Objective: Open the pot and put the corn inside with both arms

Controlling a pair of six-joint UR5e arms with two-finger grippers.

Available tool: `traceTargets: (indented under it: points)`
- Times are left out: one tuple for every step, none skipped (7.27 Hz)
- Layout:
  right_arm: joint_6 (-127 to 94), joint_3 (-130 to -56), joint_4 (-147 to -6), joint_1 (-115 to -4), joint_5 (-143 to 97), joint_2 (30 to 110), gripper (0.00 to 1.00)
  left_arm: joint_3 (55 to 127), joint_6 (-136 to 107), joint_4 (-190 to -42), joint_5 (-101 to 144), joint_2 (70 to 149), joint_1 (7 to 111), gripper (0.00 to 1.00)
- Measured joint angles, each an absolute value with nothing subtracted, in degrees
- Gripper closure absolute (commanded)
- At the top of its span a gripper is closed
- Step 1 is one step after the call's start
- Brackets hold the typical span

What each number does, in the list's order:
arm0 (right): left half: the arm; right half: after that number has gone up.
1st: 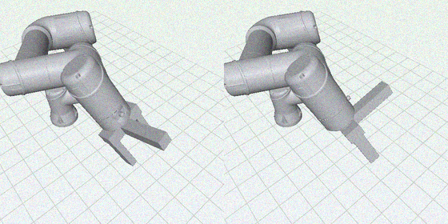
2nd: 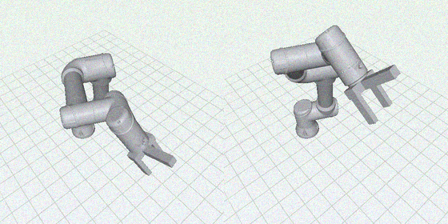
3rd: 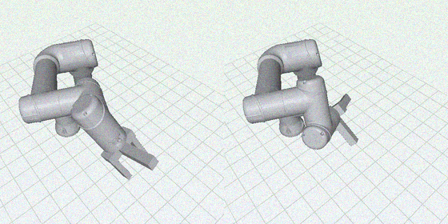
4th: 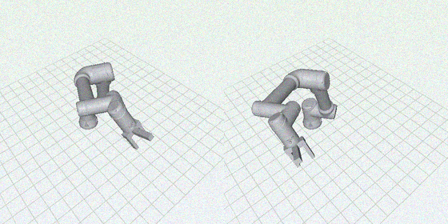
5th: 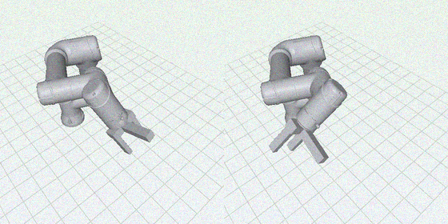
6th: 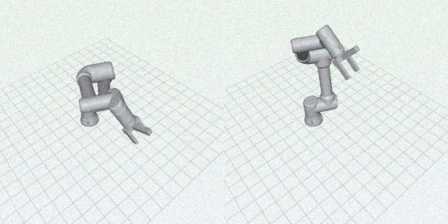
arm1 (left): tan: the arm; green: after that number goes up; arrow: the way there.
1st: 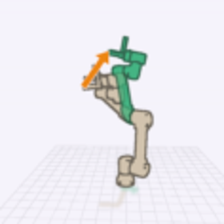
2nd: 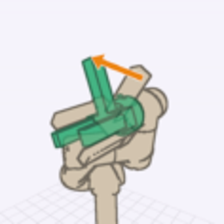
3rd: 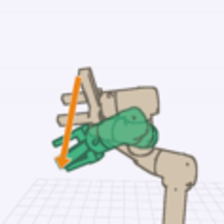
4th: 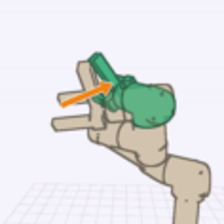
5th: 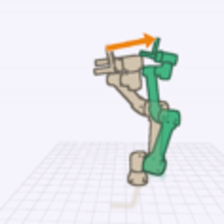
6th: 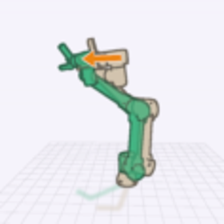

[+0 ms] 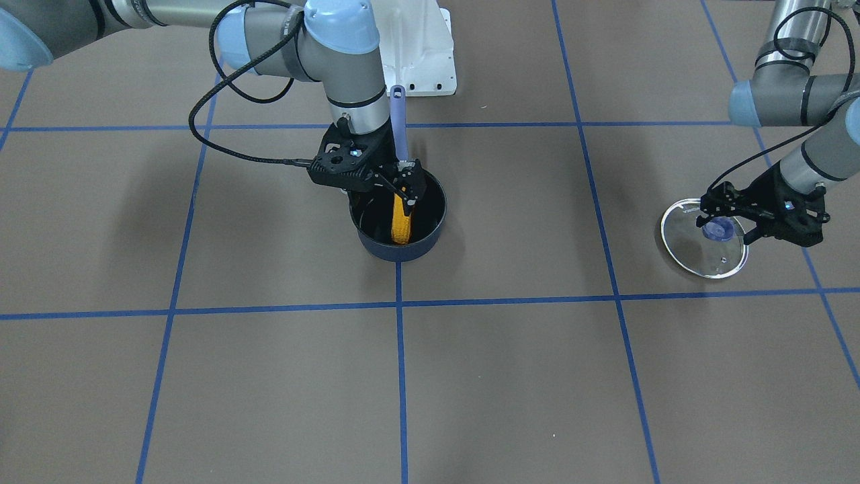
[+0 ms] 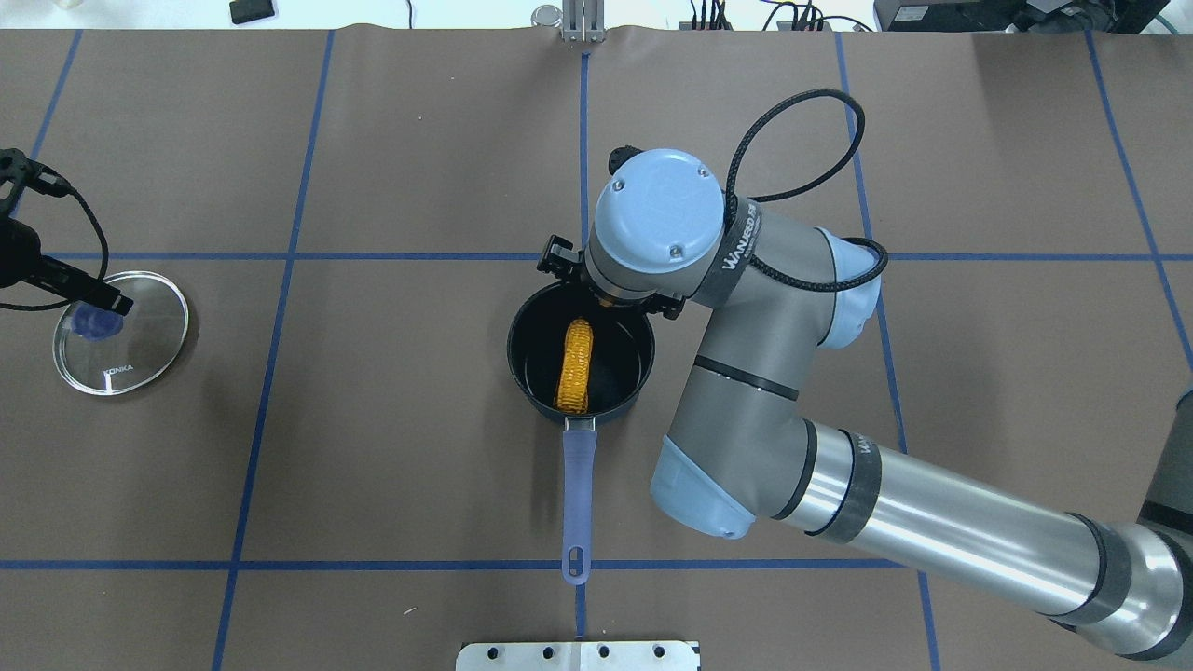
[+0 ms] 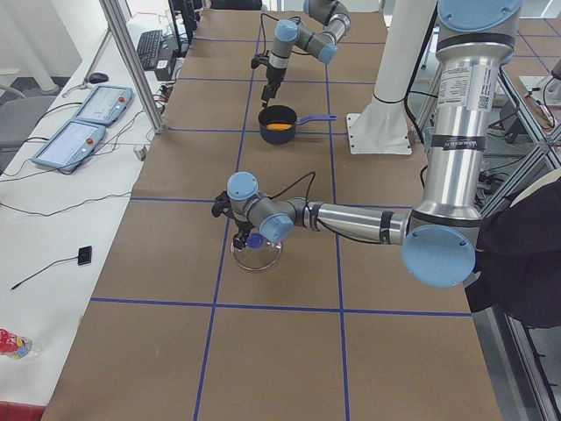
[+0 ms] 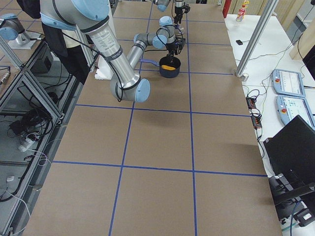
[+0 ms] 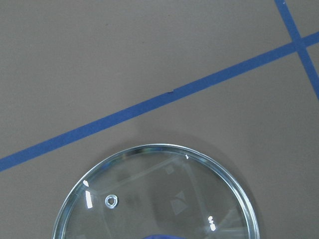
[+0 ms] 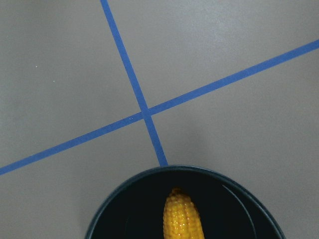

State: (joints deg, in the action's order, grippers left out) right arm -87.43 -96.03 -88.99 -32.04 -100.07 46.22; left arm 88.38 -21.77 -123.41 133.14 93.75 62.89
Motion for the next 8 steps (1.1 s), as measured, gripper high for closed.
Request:
traceTargets:
  points:
    - [-82.15,-96.27,-88.85,-36.09,-103.76,47.83,0.00,88.22,-20.42,-122.92,135.13,93.81,65.28,0.02]
    - [-74.68,-96.85,-88.66,-41.36,-108.62,50.61,0.00,88.08,-17.41,-121.36,137.09,93.90,67.82,0.02]
    - [-66.53,-97.69,-87.91,-46.56,-113.39,54.36,0.00,88.04,-13.32,-118.67,138.83,94.19,70.45,0.02]
    - [-58.69,-98.19,-85.43,-51.78,-118.32,59.34,0.00,88.07,-8.89,-115.40,139.88,94.64,72.98,0.02]
    - [-52.19,-98.25,-81.80,-56.62,-122.62,64.66,0.00,88.07,-4.61,-112.27,140.58,95.08,75.29,0.02]
    - [-45.33,-98.14,-78.43,-61.25,-126.23,70.08,0.00,88.03,-0.15,-108.94,141.17,95.66,77.54,0.02]
    - [-38.23,-97.90,-76.39,-65.65,-128.55,74.82,0.00,87.97,4.52,-105.18,141.76,96.42,79.67,0.02]
    - [-32.07,-97.15,-75.59,-70.11,-130.29,78.21,0.00,87.89,8.21,-102.09,142.28,97.21,81.33,0.02]
